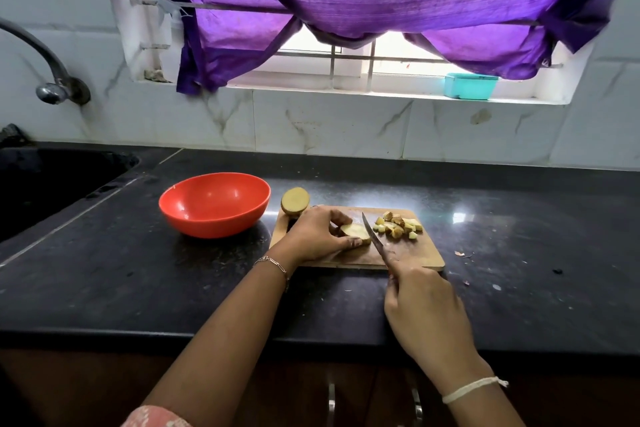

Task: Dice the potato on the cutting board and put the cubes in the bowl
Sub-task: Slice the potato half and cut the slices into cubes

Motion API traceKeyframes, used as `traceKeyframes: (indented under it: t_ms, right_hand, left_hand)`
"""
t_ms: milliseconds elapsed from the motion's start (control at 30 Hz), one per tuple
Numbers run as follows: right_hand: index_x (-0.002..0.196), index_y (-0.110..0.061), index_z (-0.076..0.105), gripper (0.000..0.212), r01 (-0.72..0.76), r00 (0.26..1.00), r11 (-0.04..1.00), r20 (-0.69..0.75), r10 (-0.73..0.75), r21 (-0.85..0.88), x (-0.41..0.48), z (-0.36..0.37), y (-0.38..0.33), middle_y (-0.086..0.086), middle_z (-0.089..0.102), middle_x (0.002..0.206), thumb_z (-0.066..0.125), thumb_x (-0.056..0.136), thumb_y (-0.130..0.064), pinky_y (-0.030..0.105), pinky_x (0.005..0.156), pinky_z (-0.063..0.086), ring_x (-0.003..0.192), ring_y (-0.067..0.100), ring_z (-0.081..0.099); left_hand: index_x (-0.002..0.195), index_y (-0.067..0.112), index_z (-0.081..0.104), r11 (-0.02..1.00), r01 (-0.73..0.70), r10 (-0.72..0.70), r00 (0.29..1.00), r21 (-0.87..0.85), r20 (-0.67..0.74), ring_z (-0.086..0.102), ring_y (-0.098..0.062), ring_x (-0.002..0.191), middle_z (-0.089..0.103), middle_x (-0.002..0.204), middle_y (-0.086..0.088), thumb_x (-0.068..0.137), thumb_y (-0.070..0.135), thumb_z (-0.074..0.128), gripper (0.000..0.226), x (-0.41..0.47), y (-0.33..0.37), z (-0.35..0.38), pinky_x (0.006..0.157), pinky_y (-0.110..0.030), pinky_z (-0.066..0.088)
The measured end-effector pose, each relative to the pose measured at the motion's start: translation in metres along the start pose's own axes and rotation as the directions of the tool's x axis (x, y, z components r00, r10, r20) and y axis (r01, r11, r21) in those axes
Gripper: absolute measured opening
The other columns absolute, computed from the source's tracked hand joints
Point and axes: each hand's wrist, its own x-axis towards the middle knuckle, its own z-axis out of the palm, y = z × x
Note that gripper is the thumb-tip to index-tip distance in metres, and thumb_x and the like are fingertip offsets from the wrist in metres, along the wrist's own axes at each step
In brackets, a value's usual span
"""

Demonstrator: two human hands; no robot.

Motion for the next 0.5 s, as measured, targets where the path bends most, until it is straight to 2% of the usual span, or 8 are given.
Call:
traceKeyframes:
  t_ms: [100,267,400,500]
  right_hand:
    - [0.149,-0.04,0.027,0.052,0.017,1.0,1.0,-0.007,-0.017,0.003,-0.0019,0.0007,0.0008,-0.004,0.064,0.113,0.037,0.099,-0.027,0.029,0.078,0.049,0.099,0.016,0.062]
    - [0.151,-0.037,0.02,0.055,0.05,0.999,0.998,0.008,-0.05,-0.047,-0.0033,0.004,-0.0003,-0.006,0.061,0.117,0.035,0.1,-0.027,0.03,0.08,0.048,0.103,0.016,0.06]
    - [0.153,-0.03,0.014,0.061,0.075,0.996,0.985,0.055,-0.067,-0.155,-0.0017,0.0067,-0.0028,-0.004,0.059,0.118,0.036,0.098,-0.017,0.03,0.08,0.049,0.104,0.017,0.06]
    - [0.154,-0.028,0.012,0.065,0.096,0.993,0.97,0.091,-0.078,-0.223,0.0052,0.0073,-0.005,-0.001,0.059,0.117,0.037,0.097,-0.011,0.031,0.078,0.049,0.104,0.019,0.06]
  left_hand:
    - [0.125,0.016,0.063,1.0,0.005,-0.005,1.0,-0.008,0.001,0.055,0.001,0.089,0.065,0.121,0.004,0.077,0.039,0.077,0.055,0.0,0.0,0.0003,0.066,-0.002,0.039]
    - [0.123,0.015,0.063,0.999,0.033,-0.033,0.999,0.005,-0.005,0.056,0.0,0.09,0.066,0.119,0.003,0.076,0.042,0.078,0.056,-0.0011,0.0009,-0.0002,0.075,-0.008,0.04]
    - [0.119,0.022,0.065,0.998,0.049,-0.05,0.999,0.031,0.011,0.051,0.001,0.085,0.062,0.101,0.012,0.078,0.044,0.075,0.048,-0.0024,0.0021,-0.0051,0.062,0.005,0.033]
    - [0.12,0.023,0.066,0.999,0.043,-0.043,0.999,0.03,0.008,0.05,0.001,0.085,0.062,0.099,0.012,0.079,0.043,0.075,0.046,-0.0015,0.0017,-0.0065,0.06,0.009,0.028]
